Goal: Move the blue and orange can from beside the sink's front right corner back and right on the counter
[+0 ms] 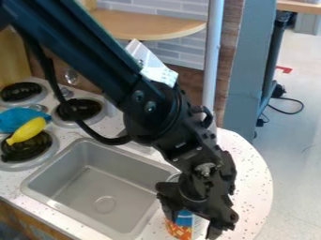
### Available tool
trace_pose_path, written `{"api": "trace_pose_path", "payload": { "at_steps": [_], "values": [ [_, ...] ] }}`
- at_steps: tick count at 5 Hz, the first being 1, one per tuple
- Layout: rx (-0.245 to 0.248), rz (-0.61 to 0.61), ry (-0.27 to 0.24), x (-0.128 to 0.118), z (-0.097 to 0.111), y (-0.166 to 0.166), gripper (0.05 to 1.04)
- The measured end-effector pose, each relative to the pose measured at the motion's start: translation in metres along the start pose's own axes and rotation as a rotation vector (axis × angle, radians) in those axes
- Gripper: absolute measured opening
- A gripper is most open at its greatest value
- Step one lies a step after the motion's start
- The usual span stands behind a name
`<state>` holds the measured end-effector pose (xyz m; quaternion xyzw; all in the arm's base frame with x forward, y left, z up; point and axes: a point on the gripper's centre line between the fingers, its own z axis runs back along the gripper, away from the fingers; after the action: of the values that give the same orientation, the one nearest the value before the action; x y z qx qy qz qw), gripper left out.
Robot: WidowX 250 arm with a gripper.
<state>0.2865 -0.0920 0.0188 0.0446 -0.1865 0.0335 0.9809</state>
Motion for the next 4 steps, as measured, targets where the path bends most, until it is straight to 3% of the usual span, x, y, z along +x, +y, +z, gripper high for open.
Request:
{"api": "trace_pose_path", "payload": {
  "at_steps": [1, 2, 4],
  "values": [
    [0.01, -0.006, 0.02, -0.005, -0.005, 0.001, 1.0],
    [-0.045, 0.007, -0.036, 0.004, 0.007, -0.004, 1.0],
    [-0.086, -0.006, -0.154, 0.023, 0.044, -0.011, 1.0]
  ]
}}
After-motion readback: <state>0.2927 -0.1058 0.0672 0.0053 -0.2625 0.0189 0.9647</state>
